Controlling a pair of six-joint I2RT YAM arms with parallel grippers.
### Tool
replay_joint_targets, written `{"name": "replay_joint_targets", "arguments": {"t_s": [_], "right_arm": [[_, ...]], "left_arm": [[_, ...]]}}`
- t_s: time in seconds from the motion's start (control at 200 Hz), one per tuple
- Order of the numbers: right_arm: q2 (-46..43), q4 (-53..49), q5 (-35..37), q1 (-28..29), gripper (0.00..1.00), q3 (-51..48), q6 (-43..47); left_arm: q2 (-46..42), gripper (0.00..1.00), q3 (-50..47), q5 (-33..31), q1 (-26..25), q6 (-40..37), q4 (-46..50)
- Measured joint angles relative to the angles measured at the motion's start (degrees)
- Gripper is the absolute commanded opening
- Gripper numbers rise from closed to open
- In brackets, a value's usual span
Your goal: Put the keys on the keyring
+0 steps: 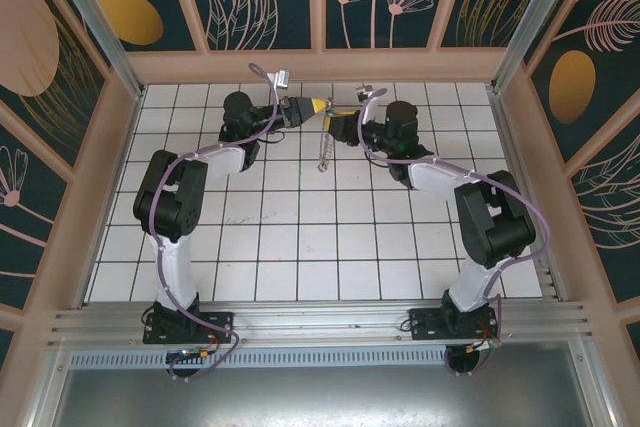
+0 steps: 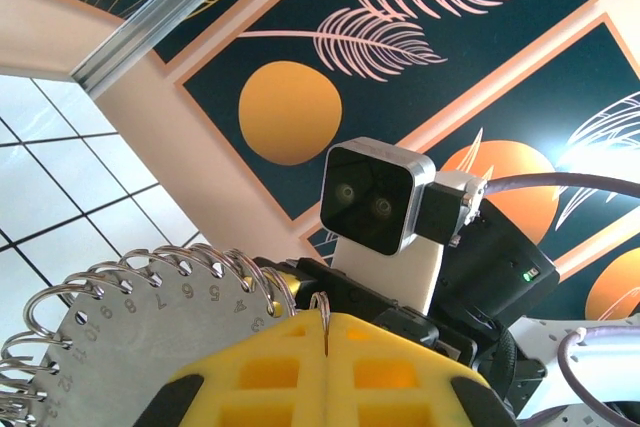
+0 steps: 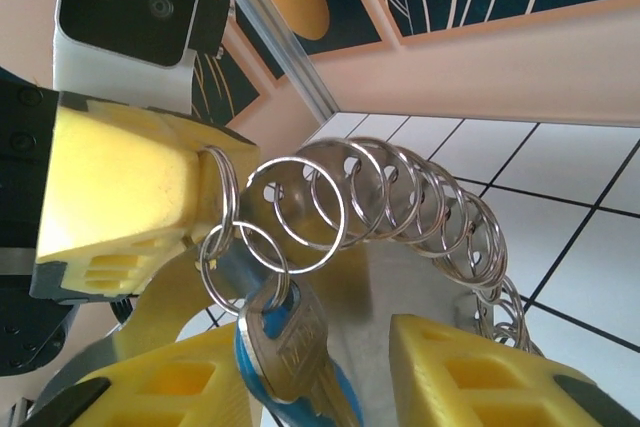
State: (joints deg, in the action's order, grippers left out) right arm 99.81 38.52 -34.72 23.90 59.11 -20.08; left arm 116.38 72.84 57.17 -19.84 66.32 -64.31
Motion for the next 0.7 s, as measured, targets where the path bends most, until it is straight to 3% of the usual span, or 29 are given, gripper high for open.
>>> {"name": "replay_joint_targets", "arguments": {"t_s": [0.215,0.701], "right_arm": [[0.1,-0.6,-2.1,0.4,0.00,0.0,0.9],[0.1,-1.6,-3.7,1.5,0.00,0.4,0.7]], "left_arm": [[0.0,0.00,0.0,0.0,0.0,0.0,0.0],[0.0,0.00,0.0,-0.3,0.0,0.9,-0.5]]}}
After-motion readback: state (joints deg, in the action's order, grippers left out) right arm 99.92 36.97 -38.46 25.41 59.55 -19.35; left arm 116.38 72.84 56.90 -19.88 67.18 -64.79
